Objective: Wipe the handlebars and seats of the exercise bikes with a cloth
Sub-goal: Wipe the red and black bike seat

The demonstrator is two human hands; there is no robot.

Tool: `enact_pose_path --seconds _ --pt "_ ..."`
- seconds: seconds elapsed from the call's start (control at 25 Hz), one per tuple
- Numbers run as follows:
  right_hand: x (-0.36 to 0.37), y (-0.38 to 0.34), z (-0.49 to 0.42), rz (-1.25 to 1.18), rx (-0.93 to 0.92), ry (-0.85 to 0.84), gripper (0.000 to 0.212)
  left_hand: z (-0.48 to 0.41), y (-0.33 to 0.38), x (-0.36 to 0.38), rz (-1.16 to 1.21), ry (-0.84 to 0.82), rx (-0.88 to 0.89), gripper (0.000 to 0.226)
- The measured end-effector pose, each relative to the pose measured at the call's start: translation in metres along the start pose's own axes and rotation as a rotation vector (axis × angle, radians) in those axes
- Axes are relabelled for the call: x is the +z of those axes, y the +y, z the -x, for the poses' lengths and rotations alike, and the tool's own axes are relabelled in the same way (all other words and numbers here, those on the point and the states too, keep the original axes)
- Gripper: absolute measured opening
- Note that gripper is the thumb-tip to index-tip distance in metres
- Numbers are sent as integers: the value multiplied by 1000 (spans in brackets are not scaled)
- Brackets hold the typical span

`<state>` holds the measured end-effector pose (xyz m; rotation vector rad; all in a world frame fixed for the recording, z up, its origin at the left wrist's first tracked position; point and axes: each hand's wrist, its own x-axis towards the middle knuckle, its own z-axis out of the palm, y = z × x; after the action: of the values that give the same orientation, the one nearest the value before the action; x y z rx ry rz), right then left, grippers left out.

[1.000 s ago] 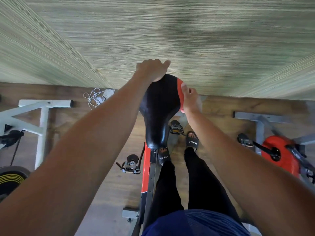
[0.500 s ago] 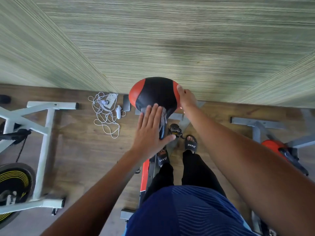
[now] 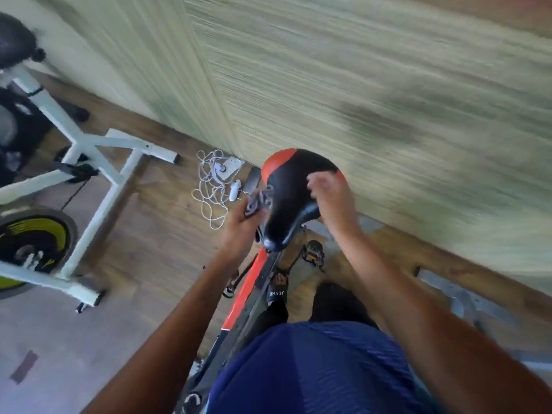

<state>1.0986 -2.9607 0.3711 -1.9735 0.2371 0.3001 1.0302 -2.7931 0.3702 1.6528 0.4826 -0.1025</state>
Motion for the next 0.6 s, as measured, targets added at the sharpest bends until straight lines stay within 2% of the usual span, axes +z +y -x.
enact_pose_path --seconds 0.08,0.12,0.2,0.32,0.4,0.48,0.52,0.6 --pt "7 -21 11 -29 -46 -307 14 5 17 -1 234 251 -106 21" --pt "12 -32 17 -15 -92 -421 14 10 27 -2 387 301 -135 20" --pt "21 -58 24 27 -246 -573 33 25 52 -5 698 338 -136 18" --pt "32 -104 47 17 -433 -770 47 71 89 -20 999 445 -35 24" --pt "39 -127 73 21 -493 -932 60 112 109 -32 1104 513 49 27" --pt "48 -147 118 51 -534 -1137 81 162 123 -47 1141 607 130 28" --pt "52 -154 141 57 -545 -1227 84 187 127 -54 1133 655 157 27" --pt "62 -164 191 28 -573 -1370 70 241 131 -66 1037 785 183 26"
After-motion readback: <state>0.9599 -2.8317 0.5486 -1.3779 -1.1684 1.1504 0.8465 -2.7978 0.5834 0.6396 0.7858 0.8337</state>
